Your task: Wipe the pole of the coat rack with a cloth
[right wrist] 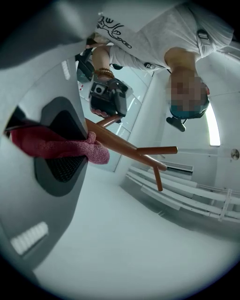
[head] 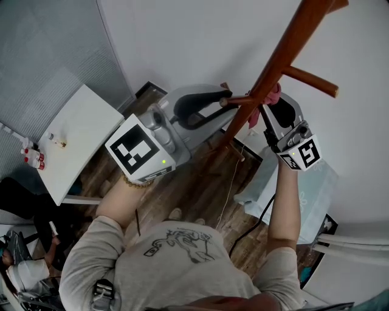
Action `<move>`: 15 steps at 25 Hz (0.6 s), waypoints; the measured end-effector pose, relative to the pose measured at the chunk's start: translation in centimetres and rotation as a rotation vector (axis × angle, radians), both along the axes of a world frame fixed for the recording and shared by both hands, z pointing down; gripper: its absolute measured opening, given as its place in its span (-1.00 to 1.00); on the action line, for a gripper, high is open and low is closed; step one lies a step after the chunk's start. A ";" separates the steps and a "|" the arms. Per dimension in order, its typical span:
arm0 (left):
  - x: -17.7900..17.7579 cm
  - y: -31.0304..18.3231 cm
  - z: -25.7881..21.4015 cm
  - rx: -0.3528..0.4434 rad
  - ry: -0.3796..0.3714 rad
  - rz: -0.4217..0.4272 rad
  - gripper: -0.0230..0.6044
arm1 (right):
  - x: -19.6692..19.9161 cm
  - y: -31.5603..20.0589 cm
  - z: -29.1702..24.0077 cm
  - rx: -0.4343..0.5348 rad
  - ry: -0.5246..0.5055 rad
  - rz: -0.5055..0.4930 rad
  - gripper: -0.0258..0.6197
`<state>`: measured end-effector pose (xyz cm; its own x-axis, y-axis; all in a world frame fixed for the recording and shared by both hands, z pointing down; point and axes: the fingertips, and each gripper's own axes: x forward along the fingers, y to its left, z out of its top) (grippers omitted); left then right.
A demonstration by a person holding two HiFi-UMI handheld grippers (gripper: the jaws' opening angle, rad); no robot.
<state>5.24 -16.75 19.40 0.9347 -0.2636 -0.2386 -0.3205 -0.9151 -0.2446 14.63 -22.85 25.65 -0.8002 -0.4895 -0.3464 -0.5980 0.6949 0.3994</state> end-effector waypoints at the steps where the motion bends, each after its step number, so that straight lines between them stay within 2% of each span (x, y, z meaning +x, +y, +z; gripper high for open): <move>1: 0.0 0.0 0.0 -0.001 0.000 0.002 -0.66 | 0.0 0.0 -0.8 0.009 -0.006 -0.002 -0.60; 15: 0.0 0.0 -0.2 -0.002 0.015 0.011 -0.65 | 0.3 1.1 -13.2 0.188 -0.058 0.018 -0.60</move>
